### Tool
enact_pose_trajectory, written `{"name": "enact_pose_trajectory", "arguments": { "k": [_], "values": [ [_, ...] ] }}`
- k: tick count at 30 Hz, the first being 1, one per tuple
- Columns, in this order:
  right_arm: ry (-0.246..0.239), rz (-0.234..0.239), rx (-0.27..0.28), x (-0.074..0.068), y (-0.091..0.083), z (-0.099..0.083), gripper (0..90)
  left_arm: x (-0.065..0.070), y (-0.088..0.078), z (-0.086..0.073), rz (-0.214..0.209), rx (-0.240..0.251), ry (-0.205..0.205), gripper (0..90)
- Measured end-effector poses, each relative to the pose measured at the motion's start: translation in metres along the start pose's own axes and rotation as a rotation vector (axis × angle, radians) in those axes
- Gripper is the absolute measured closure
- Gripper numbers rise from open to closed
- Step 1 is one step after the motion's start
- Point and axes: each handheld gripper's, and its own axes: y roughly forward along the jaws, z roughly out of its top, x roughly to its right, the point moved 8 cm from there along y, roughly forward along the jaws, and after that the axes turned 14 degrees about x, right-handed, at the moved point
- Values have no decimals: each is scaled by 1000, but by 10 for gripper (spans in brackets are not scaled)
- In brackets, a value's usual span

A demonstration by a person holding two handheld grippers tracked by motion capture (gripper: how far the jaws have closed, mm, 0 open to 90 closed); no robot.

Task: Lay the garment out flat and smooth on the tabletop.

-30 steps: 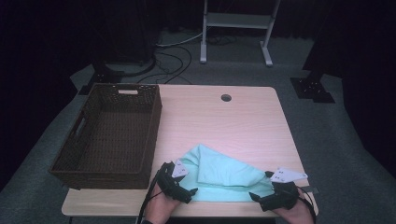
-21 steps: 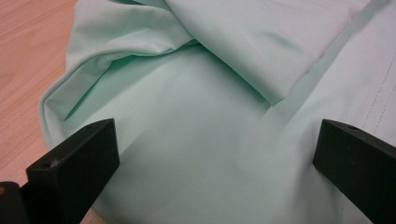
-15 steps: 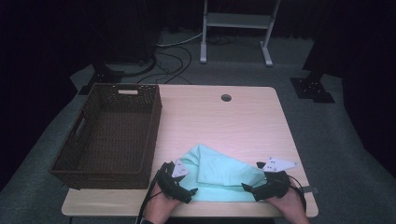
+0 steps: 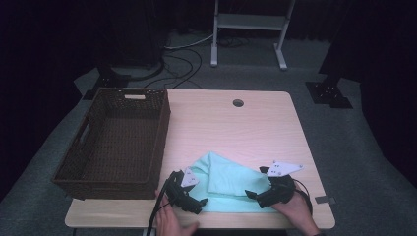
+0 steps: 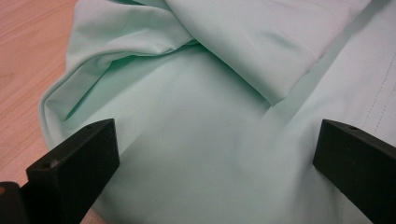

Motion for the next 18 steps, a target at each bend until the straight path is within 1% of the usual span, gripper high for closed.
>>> {"name": "enact_pose_trajectory", "arguments": {
  "k": [3, 6, 9, 13, 18],
  "values": [
    [-1, 9, 0, -2, 5, 2, 0, 0, 0, 0, 0, 0, 0, 0],
    [3, 30, 6, -6, 11, 5, 0, 0, 0, 0, 0, 0, 0, 0],
    [-10, 51, 8, -13, 16, 9, 0, 0, 0, 0, 0, 0, 0, 0],
    [-24, 70, 25, -23, 20, 17, 0, 0, 0, 0, 0, 1, -2, 0],
    [-26, 93, 30, -29, 26, 20, 0, 0, 0, 0, 0, 1, -2, 0]
  ]
}}
